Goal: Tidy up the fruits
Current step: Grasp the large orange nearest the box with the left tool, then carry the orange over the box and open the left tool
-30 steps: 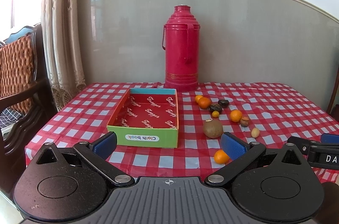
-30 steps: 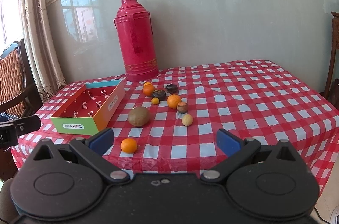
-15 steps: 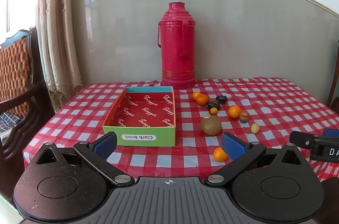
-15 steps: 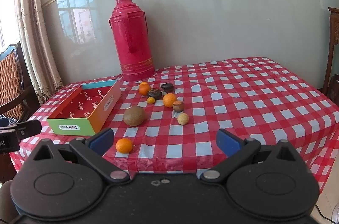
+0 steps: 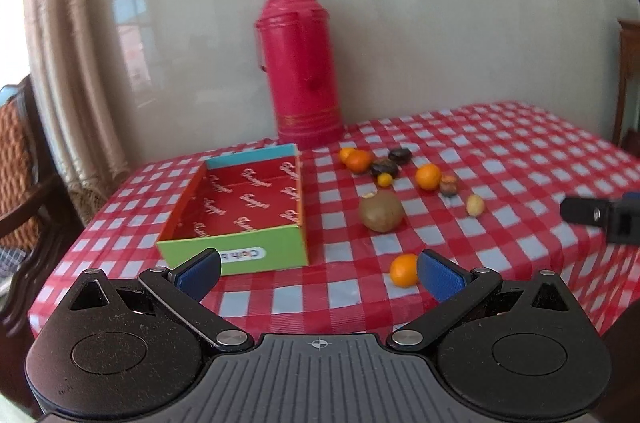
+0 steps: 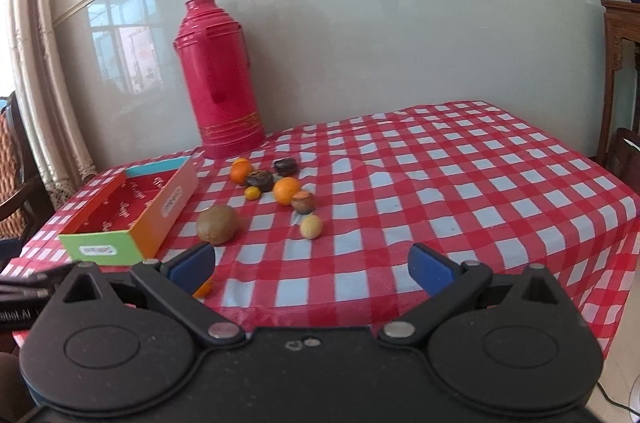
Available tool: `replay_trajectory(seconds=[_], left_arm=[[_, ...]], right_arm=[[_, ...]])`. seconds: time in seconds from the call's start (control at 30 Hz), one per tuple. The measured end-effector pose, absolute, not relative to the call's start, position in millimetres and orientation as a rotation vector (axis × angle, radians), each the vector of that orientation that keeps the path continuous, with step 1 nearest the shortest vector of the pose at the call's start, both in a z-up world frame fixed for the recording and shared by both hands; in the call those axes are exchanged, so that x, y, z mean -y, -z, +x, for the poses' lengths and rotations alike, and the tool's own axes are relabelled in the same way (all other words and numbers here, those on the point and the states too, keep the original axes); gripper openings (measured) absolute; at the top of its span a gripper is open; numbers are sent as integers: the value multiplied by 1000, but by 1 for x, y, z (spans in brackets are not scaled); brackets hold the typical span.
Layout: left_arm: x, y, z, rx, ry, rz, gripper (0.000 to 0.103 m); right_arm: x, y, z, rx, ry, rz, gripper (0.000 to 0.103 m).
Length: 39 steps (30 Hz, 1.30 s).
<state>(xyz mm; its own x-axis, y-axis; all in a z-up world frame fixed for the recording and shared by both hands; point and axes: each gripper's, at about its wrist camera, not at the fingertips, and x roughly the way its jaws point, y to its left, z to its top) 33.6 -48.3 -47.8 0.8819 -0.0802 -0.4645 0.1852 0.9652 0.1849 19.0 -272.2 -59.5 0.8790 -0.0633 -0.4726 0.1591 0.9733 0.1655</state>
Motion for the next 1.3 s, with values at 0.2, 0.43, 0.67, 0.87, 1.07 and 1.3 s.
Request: replay_trajectory(seconds=[0.2,0.43,0.67,0.87,1.07,1.3], left_arm=[[72,66,54,-490,186,269,103],[95,93,75,-521,260,260,103],[108,115,98,-577,299,245,83],[108,128,108,-595,292,216,70],[105,137,116,-616,306,176,46],[103,139,119,-608,313,150,34]], right_arm=[[294,77,26,-480,139,274,97],[299,95,35,-492,165,276,97],[301,101,39,-466,158,309,97],[303,102,39,-452,151,328,97],[301,103,41,-457,149,330,97],[298,105,45,-458,137,320,97]])
